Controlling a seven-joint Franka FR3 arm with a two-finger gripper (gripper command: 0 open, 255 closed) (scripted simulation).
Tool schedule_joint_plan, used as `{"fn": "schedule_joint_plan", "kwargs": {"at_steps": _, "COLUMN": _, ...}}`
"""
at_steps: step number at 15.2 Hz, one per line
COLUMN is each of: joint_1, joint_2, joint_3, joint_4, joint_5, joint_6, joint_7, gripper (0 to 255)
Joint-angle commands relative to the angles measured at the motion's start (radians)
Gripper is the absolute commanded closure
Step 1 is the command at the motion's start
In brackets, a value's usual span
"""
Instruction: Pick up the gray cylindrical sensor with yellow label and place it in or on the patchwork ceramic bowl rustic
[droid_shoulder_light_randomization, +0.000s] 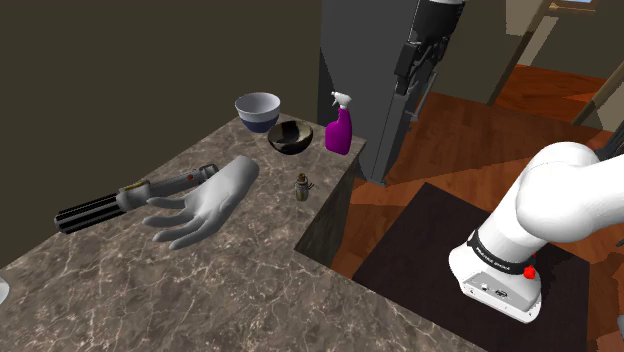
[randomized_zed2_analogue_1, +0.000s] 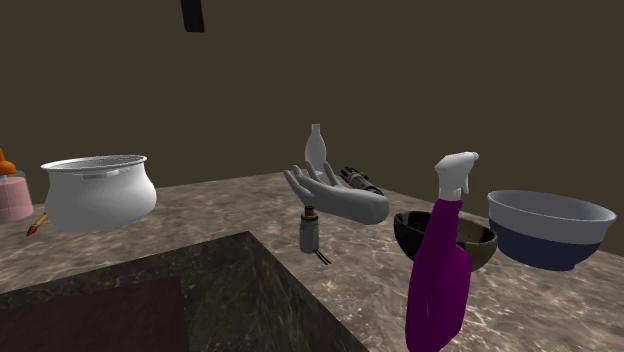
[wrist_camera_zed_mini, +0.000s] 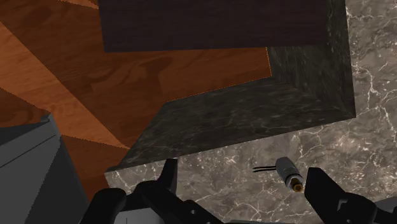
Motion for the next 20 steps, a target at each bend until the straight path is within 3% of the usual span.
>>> {"fn": "schedule_joint_plan", "kwargs": {"at_steps": 1, "joint_1": 0.000, "joint_2": 0.000, "joint_3": 0.000, "joint_4": 0.000, "joint_5": 0.000, "joint_6": 0.000, "joint_7": 0.000, "gripper": 0}}
{"fn": "schedule_joint_plan", "kwargs": {"at_steps": 11, "joint_1": 0.029, "joint_2": 0.222, "joint_3": 0.103, "joint_4": -0.101, "joint_5": 0.029, "joint_6": 0.331, "joint_7": 0.087, "gripper": 0}}
{"fn": "schedule_joint_plan", "kwargs": {"at_steps": 20, "joint_1": 0.033, "joint_2": 0.523, "joint_3": 0.197, "joint_4": -0.070, "joint_5": -0.012, "joint_6": 0.605, "joint_7": 0.192, "gripper": 0}}
